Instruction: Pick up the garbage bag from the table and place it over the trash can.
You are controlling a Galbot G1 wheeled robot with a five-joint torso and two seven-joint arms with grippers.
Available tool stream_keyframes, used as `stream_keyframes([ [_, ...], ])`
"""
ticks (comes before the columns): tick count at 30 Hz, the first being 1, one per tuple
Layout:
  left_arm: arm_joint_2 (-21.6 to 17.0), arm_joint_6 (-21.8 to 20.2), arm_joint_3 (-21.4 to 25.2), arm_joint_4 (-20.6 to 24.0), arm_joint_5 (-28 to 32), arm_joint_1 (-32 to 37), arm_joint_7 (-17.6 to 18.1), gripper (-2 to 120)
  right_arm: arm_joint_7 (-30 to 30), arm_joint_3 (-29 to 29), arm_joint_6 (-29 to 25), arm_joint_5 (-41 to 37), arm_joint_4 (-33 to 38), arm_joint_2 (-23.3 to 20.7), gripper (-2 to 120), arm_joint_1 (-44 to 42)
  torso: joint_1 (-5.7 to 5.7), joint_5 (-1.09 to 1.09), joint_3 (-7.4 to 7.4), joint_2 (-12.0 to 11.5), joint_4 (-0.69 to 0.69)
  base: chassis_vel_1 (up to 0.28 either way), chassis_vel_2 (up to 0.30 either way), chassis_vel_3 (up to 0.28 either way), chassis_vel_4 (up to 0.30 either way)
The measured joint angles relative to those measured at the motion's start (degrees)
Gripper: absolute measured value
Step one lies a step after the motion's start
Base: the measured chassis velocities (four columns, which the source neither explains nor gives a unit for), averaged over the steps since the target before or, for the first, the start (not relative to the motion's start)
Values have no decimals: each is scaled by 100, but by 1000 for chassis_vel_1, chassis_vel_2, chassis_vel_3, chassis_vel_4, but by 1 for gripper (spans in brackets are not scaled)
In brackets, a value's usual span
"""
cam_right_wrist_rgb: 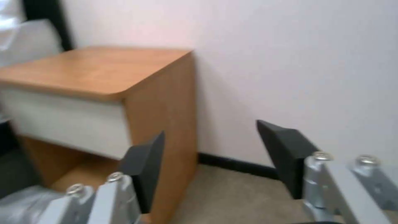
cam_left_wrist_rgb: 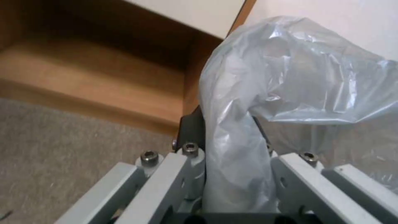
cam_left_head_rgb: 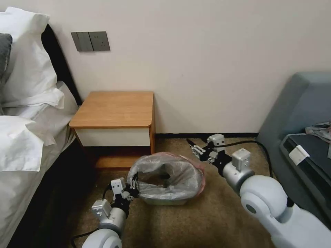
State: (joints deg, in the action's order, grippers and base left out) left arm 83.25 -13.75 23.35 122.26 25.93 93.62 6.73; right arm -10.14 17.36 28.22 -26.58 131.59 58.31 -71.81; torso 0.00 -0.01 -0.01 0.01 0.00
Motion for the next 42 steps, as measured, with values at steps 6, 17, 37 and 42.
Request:
stream_keyframes([
  [6,-7,123,-13,-151,-119,111,116,6,43,555,-233,533,152,470,91,-819,0,1,0,0,-1,0,0,0,0],
  [17,-13,410,-58,-388,-247,355,317,6,34,735,-273,566,257,444,100,-931,0,1,0,0,0,0,0,0,0],
  [37,-7,690,-59,-616,-387,304,297,48,18,571,-288,618,225,424,100,-989,0,-1,1,-1,0,0,0,0,0],
  [42,-7,695,-56,-540,-443,280,296,67,11,524,-288,647,226,433,100,-1013,0,0,1,-1,0,0,0,0,0],
])
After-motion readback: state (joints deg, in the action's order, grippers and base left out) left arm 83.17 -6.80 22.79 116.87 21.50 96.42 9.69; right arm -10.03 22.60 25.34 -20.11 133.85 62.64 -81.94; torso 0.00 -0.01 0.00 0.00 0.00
